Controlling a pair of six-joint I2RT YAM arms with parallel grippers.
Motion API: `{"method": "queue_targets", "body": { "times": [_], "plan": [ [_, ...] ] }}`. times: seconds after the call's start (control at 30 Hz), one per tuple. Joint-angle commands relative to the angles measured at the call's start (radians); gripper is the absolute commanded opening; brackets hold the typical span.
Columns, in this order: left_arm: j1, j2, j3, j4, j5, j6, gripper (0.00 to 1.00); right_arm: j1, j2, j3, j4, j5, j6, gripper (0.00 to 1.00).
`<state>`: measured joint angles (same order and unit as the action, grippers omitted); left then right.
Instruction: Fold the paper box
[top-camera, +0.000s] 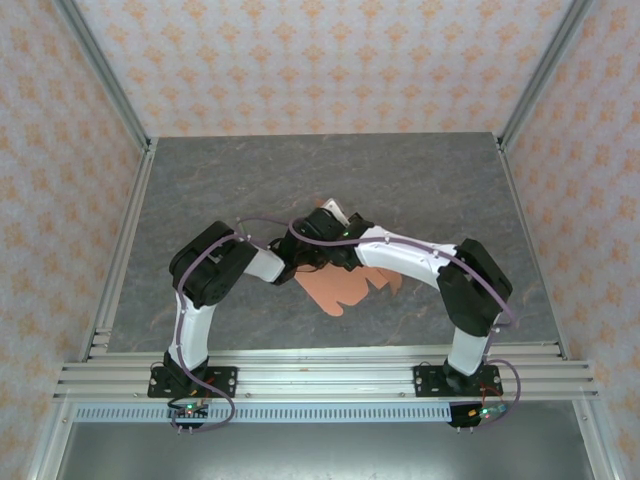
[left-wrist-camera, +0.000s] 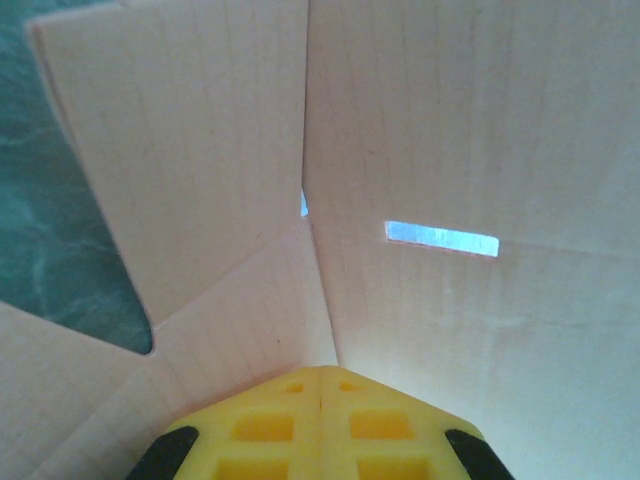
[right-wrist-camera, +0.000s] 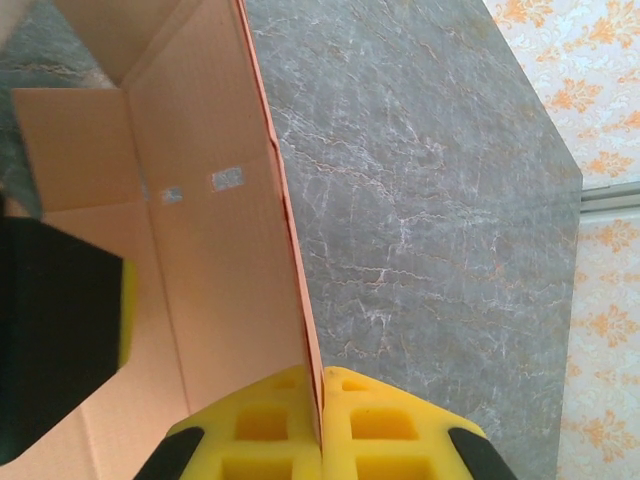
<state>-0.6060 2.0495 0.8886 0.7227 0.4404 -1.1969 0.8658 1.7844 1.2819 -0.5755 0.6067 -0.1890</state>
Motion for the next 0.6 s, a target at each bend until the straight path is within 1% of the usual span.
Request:
{"method": "queue_targets", "body": {
  "times": [0.0, 0.07, 0.2, 0.3, 0.37, 0.47, 0.57],
  "plan": [
    [0.023, -0.033, -0.048, -0.122, -0.061, 0.044, 0.11, -0.027, -0.018, -0.022, 0.044, -0.001, -0.032, 0.0],
    [0.029, -0.069, -0.06, -0.134, -0.062, 0.054, 0.15, -0.044, -0.028, -0.031, 0.071, 0.002, -0.091, 0.0],
    [0.046, -0.167, -0.096, -0.168, -0.064, 0.08, 0.26, -0.069, -0.046, -0.062, 0.164, 0.018, -0.258, 0.0],
    [0.072, -0.254, -0.125, -0.239, -0.073, 0.129, 0.33, -0.074, -0.048, -0.088, 0.26, 0.028, -0.391, 0.0],
    [0.097, -0.31, -0.142, -0.3, -0.083, 0.169, 0.35, -0.079, -0.058, -0.105, 0.322, 0.019, -0.469, 0.0],
    [0.161, -0.385, -0.173, -0.368, -0.085, 0.224, 0.38, -0.085, -0.091, -0.155, 0.432, -0.039, -0.589, 0.0],
    [0.228, -0.453, -0.179, -0.449, -0.085, 0.317, 0.39, -0.105, -0.132, -0.181, 0.467, -0.159, -0.656, 0.0]
  ]
}}
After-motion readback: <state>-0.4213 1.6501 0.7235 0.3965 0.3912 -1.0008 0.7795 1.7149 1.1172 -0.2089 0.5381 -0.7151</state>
